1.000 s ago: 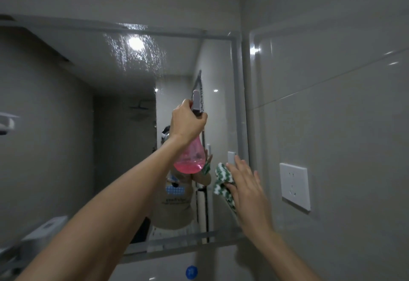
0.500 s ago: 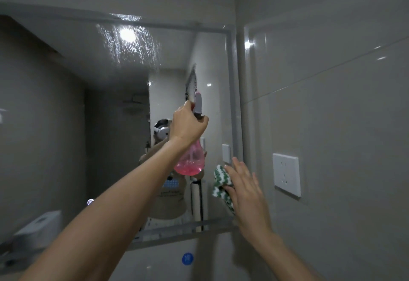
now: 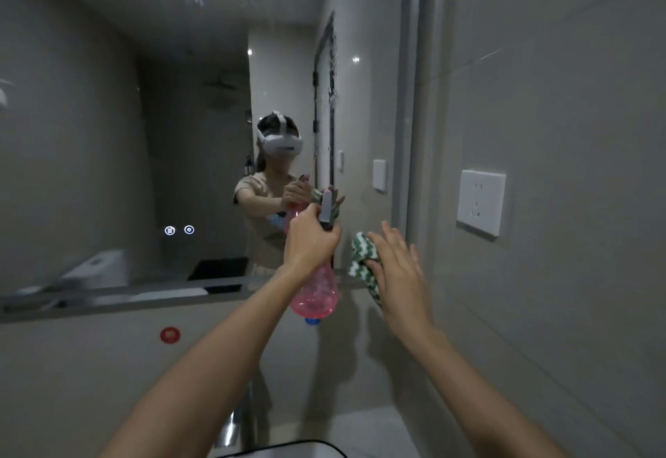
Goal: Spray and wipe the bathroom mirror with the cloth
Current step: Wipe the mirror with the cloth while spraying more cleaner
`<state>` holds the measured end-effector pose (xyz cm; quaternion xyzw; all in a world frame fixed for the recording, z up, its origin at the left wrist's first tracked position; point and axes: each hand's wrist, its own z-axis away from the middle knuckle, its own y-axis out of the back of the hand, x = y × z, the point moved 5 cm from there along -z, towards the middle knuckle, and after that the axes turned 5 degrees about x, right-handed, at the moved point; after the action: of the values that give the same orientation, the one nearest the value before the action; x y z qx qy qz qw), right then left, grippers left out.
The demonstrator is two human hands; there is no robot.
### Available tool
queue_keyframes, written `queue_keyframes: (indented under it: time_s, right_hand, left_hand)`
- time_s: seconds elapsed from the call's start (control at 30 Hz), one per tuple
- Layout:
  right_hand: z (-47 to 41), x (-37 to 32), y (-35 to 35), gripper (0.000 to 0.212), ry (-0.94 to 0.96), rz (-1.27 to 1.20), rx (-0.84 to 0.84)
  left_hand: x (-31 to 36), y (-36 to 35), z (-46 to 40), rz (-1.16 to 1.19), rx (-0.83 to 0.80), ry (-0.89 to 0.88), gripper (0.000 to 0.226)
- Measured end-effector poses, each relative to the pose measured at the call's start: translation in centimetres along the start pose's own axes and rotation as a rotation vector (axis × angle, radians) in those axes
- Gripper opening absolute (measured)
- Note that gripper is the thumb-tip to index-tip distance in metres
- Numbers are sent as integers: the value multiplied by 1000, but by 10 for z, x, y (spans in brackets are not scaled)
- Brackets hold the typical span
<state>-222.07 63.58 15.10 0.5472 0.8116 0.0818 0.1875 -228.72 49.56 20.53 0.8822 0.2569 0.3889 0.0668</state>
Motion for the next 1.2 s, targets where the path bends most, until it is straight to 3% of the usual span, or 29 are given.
queue_keyframes:
  time_s: [0.33, 0.7, 0.8, 0.9, 1.2]
  right_hand:
    - [39, 16, -23, 39, -105, -6, -128]
    - [63, 30, -28, 41, -165, -14, -232]
    - [65, 30, -27, 42, -167, -15, -251]
    - [66, 30, -27, 42, -172, -21, -252]
    - [66, 10, -49, 43, -151, -83, -313]
  left_hand:
    - [-57, -18, 46, -48, -33, 161, 15]
    - [-86, -46, 76, -139, -163, 172, 21]
    - [-87, -47, 78, -113, -155, 164, 27]
    - [-90, -44, 79, -99, -139, 162, 18]
    - [-105, -17, 83, -127, -66, 183, 17]
